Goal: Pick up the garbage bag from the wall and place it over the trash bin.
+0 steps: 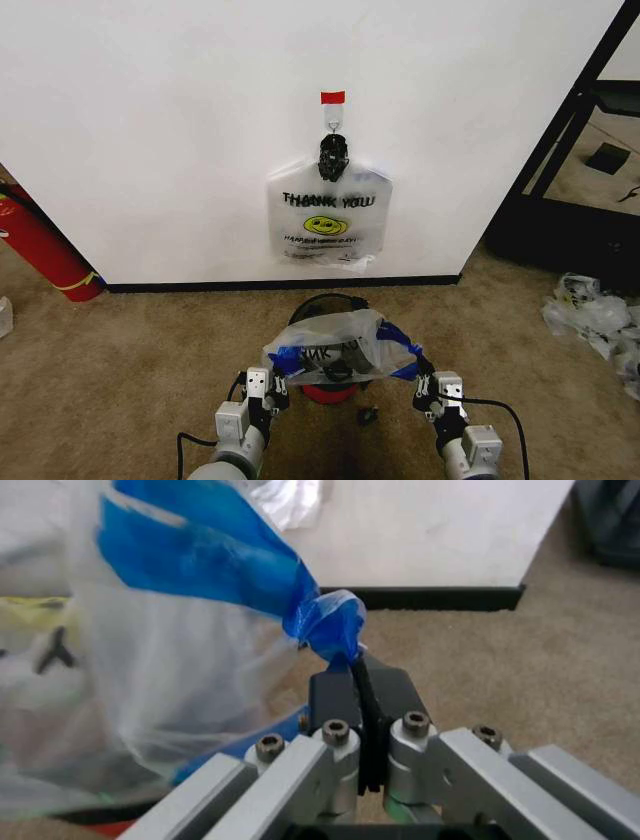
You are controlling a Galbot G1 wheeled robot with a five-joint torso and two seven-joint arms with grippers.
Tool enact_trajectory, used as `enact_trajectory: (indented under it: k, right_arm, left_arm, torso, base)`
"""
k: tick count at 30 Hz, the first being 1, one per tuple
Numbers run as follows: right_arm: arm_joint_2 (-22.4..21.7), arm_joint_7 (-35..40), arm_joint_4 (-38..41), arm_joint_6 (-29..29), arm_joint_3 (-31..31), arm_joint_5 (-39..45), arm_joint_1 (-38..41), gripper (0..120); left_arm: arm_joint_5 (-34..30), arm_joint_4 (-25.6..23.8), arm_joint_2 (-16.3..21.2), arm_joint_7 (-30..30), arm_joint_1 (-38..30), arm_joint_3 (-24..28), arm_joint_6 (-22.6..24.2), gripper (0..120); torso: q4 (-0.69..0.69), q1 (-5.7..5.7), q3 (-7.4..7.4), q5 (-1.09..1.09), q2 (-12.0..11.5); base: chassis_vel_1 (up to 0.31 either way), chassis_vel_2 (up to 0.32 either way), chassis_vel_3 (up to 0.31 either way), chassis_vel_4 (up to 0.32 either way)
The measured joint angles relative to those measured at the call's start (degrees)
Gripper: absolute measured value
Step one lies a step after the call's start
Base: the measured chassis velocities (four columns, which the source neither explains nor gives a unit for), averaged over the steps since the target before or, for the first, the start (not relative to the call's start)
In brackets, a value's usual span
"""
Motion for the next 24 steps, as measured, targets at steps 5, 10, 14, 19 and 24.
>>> enact_trajectory:
  k: [5, 10, 14, 19, 24]
  right_arm:
    - [-1.33, -1.02, 2.18, -2.36, -0.11, 0.93, -1.02, 0]
    - [-2.08, -0.12, -0.16, -5.19, -0.52, 1.52, 0.45, 0]
    - [-2.08, 0.88, -2.12, -7.36, -0.90, 2.95, 2.76, 0]
    - [-2.06, 1.85, -3.70, -9.31, -1.44, 4.41, 5.15, 0]
    - [-1.80, 2.56, -5.38, -11.33, -2.30, 5.61, 7.69, 0]
  left_arm:
    - [-0.81, -1.77, 1.58, -0.05, 0.09, 0.28, 1.00, 0]
    - [-1.29, -0.59, 2.81, -0.23, -0.86, 1.76, 2.47, 0]
    - [-2.14, 0.53, 2.95, -0.68, -1.49, 2.71, 3.60, 0]
    - [-2.50, 1.38, 3.22, -0.80, -1.79, 3.40, 4.04, 0]
    - [-2.45, 1.92, 3.42, -0.63, -1.82, 4.50, 4.47, 0]
  torso:
    - [0.00, 0.00, 0.00, 0.00, 0.00]
    - [-0.01, 0.00, 0.00, 0.01, 0.00]
    - [-0.01, 0.00, 0.00, 0.01, 0.00]
    - [0.00, 0.00, 0.00, 0.01, 0.00]
    - [0.00, 0.00, 0.00, 0.00, 0.00]
  base:
    - [0.000, 0.000, 0.000, 0.000]
    - [0.000, 0.000, 0.000, 0.000]
    - [0.000, 0.000, 0.000, 0.000]
    - [0.000, 0.000, 0.000, 0.000]
    - [0.000, 0.000, 0.000, 0.000]
